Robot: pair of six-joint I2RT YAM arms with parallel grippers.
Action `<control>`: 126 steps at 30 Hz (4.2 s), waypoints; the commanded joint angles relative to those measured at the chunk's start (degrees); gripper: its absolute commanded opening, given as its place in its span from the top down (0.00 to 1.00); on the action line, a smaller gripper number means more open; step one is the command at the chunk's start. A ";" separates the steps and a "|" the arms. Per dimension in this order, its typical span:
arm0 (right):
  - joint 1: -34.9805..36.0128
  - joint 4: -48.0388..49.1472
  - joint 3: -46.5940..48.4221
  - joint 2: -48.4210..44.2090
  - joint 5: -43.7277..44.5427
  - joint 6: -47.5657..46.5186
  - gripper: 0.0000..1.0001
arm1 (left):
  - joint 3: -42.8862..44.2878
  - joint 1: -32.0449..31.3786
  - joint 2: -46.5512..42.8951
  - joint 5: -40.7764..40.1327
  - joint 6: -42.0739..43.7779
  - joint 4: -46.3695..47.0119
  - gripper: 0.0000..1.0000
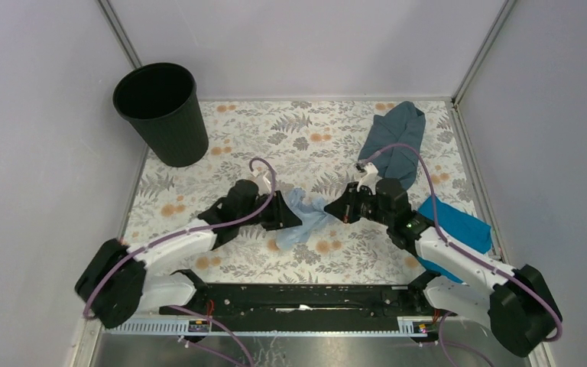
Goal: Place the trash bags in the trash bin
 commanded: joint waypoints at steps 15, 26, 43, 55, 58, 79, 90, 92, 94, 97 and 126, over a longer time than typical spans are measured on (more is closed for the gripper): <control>0.44 -6.38 2.10 -17.62 2.29 -3.58 1.00 | -0.86 -0.25 6.67 -1.04 6.11 6.67 0.47; 0.39 -11.22 11.52 -17.98 -0.33 -1.38 1.00 | -4.42 -0.42 -0.18 4.64 6.44 8.10 0.01; 0.39 -13.08 14.82 -16.99 -0.20 0.28 1.00 | -14.33 -4.31 2.23 10.65 -12.55 45.24 0.01; 0.39 -11.06 14.90 -16.21 -1.81 2.71 1.00 | -1.51 -11.67 6.15 -8.00 -2.12 16.83 0.01; 0.41 -11.25 14.52 -16.94 -1.57 3.06 1.00 | 0.68 -11.68 10.18 -8.71 -1.52 16.52 0.01; 0.43 -26.91 11.83 -19.53 31.83 -13.35 1.00 | -6.69 6.89 -9.62 -3.86 10.53 -2.54 1.00; 0.55 -14.18 8.44 -9.93 -0.21 4.93 0.28 | -3.83 8.81 -19.22 3.45 6.48 0.65 1.00; 1.73 -7.32 4.87 -10.62 -1.98 11.71 0.16 | -4.30 8.79 -19.40 3.87 5.03 3.38 1.00; 3.46 -1.80 1.91 -10.34 -0.95 15.60 0.09 | -4.98 8.79 -19.11 4.92 3.47 6.47 1.00; 4.25 0.07 1.67 -7.94 3.19 15.74 0.08 | -5.35 8.79 -17.89 7.01 1.75 9.27 1.00; 0.47 61.44 -13.03 19.65 29.52 9.47 1.00 | -8.37 9.95 -18.96 24.80 -29.11 42.36 1.00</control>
